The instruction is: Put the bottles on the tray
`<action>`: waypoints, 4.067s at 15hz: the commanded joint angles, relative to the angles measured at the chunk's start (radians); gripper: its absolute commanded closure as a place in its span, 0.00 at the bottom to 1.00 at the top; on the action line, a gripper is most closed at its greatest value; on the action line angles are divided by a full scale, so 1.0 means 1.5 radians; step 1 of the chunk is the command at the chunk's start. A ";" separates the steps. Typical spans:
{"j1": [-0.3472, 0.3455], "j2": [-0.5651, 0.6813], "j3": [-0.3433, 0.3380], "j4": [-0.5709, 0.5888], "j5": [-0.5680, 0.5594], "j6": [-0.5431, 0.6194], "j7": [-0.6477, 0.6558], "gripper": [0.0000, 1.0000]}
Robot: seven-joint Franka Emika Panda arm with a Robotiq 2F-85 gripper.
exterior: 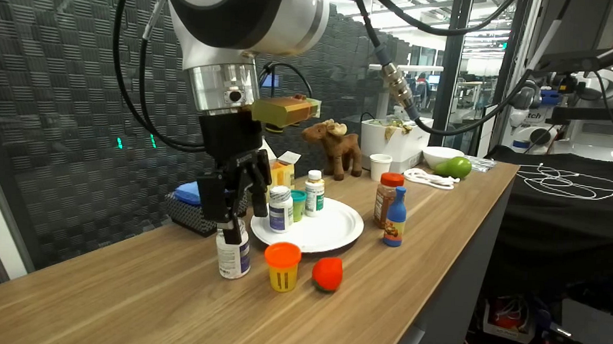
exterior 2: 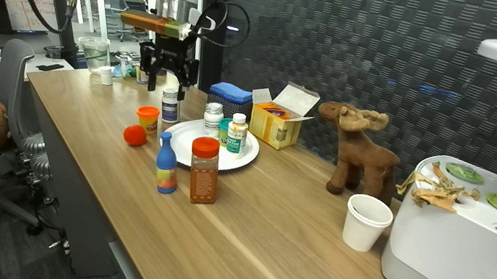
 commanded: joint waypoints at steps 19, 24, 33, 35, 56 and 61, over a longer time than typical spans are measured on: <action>0.009 -0.043 0.019 -0.030 -0.015 0.107 -0.037 0.81; 0.008 -0.099 -0.006 -0.065 -0.063 0.100 0.019 0.81; -0.022 -0.144 -0.043 -0.154 -0.111 0.134 0.087 0.81; -0.031 -0.139 -0.046 -0.164 -0.105 0.141 0.091 0.81; -0.055 -0.104 -0.038 -0.169 -0.020 0.141 0.077 0.30; -0.041 -0.129 -0.031 -0.170 -0.025 0.124 0.099 0.00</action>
